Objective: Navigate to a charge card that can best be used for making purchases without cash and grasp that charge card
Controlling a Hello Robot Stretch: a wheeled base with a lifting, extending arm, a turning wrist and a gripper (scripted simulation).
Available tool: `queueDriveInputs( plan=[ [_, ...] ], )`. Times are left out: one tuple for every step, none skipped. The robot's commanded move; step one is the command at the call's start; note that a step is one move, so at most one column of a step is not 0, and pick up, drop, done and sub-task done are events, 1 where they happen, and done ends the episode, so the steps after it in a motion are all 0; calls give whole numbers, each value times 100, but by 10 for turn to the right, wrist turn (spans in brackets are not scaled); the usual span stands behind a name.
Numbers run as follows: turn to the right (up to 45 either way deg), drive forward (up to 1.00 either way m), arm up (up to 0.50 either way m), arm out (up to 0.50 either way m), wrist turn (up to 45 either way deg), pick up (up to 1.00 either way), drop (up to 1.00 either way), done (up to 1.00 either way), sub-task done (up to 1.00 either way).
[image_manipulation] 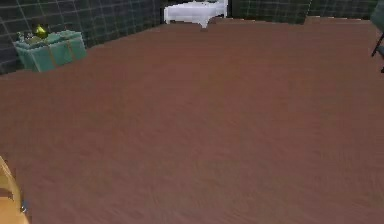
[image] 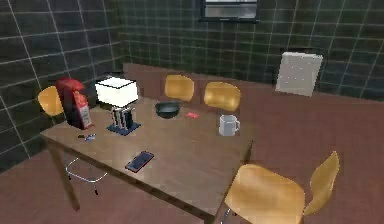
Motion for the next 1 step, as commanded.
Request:
queueDriveInputs(
  plan=[
    [450, 0, 0, 0, 0, 0, 0, 0, 0]
  ],
)
